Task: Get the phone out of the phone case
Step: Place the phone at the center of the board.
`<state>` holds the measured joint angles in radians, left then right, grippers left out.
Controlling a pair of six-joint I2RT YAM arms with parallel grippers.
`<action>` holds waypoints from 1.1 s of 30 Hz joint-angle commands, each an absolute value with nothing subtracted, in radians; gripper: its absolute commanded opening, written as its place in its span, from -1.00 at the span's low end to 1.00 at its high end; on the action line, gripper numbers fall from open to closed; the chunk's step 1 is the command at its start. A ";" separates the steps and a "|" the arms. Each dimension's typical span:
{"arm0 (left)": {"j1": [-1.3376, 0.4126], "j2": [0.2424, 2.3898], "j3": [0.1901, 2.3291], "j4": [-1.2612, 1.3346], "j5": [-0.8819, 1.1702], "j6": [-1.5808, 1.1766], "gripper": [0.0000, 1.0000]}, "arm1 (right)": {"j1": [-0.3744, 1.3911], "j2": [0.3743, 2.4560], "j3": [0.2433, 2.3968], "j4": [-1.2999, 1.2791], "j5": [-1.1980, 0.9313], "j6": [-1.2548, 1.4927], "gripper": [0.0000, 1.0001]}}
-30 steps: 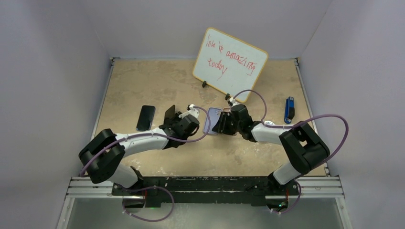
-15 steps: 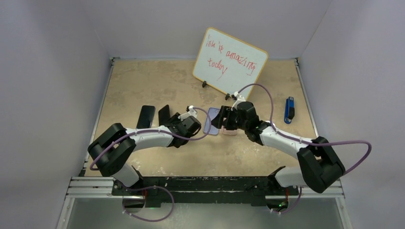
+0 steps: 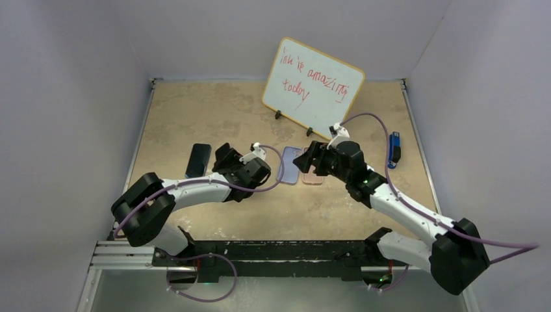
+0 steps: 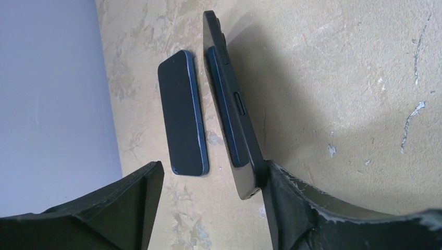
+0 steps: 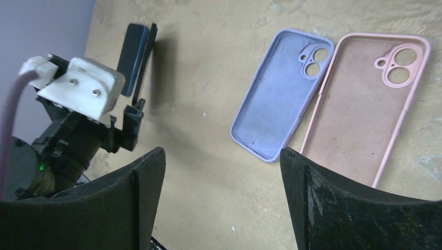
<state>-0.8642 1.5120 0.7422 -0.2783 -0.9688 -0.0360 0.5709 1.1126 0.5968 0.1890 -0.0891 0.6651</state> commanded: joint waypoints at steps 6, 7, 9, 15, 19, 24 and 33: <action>-0.859 1.469 0.731 -0.262 -1.002 -0.076 0.64 | 0.569 0.941 0.569 0.088 -0.002 0.646 0.75; -0.858 1.471 0.732 -0.263 -1.001 -0.080 0.66 | 0.569 0.932 0.567 0.081 -0.003 0.647 0.75; -0.859 1.470 0.732 -0.261 -0.982 -0.081 0.73 | 0.569 0.916 0.563 0.060 0.005 0.649 0.75; -0.857 1.448 0.740 -0.259 -0.836 -0.070 0.84 | 0.569 0.857 0.543 0.033 0.044 0.640 0.75; -0.833 1.436 0.756 -0.291 -0.823 -0.108 0.89 | 0.569 0.852 0.546 0.030 0.049 0.621 0.75; -0.811 1.405 0.793 -0.303 -0.753 -0.158 0.89 | 0.569 0.860 0.556 0.023 0.045 0.604 0.75; -0.667 1.327 0.741 -0.120 -0.382 -0.308 0.83 | 0.569 0.844 0.542 0.033 0.033 0.564 0.76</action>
<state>-0.7300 1.3697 0.7570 -0.2462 -0.5945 -0.1982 0.5709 0.8627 0.5472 0.0319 0.0174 0.6052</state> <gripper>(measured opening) 0.931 0.875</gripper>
